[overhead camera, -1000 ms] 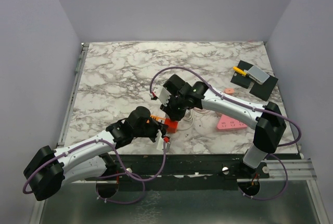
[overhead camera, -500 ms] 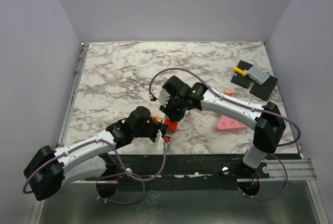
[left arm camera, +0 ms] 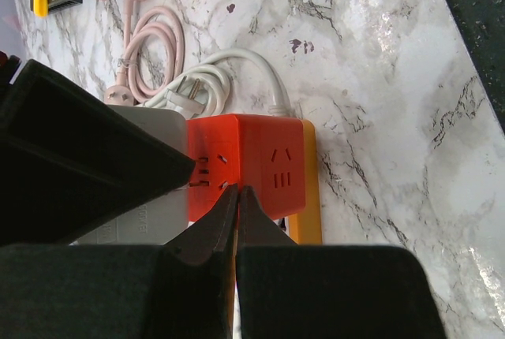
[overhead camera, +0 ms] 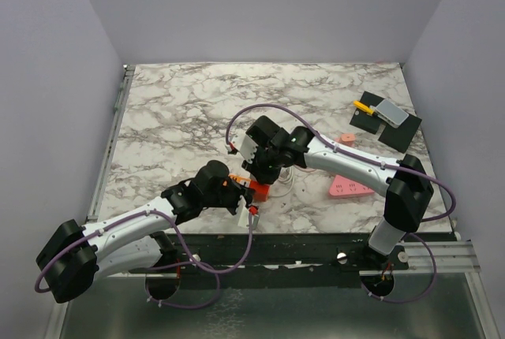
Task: Insert the plug
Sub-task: Insert the plug into the socket.
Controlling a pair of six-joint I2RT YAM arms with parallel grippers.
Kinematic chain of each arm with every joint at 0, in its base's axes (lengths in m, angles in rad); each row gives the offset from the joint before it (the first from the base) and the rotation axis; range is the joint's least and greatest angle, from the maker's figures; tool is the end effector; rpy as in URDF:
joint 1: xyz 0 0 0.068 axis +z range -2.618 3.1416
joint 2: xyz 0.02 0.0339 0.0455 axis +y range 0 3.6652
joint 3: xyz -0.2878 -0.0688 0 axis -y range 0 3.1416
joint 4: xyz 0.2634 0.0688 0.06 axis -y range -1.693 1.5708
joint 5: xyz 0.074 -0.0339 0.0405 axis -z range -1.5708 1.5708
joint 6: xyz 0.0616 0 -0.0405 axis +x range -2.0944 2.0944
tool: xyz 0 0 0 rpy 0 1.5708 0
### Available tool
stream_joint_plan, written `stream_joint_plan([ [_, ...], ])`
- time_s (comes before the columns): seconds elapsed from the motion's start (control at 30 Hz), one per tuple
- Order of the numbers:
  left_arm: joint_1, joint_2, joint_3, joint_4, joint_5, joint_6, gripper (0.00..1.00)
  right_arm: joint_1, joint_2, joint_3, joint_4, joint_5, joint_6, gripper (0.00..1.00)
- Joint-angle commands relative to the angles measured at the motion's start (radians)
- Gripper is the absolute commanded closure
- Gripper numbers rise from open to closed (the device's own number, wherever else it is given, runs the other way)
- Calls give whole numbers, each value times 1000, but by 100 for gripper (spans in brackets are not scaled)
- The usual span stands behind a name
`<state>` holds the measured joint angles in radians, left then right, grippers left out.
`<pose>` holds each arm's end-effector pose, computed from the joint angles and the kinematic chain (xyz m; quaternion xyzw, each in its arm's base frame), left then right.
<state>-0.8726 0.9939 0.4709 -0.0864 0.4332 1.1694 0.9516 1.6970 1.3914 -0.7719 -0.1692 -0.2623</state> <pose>0.1266 -0.1910 0.2008 0.7903 0.3677 -0.1217 0.4748 0.2175 0.3230 0.2583 -0.5681 0.7819 0.1593 0.2013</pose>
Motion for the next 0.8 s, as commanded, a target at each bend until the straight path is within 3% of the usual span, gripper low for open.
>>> stream_joint_plan([
  [0.0, -4, 27, 21, -25, -24, -17, 100, 27, 31, -46, -17, -2, 15, 99],
  [0.77, -6, 23, 21, -26, -22, -16, 100, 51, 71, -83, -16, -6, 26, 99],
])
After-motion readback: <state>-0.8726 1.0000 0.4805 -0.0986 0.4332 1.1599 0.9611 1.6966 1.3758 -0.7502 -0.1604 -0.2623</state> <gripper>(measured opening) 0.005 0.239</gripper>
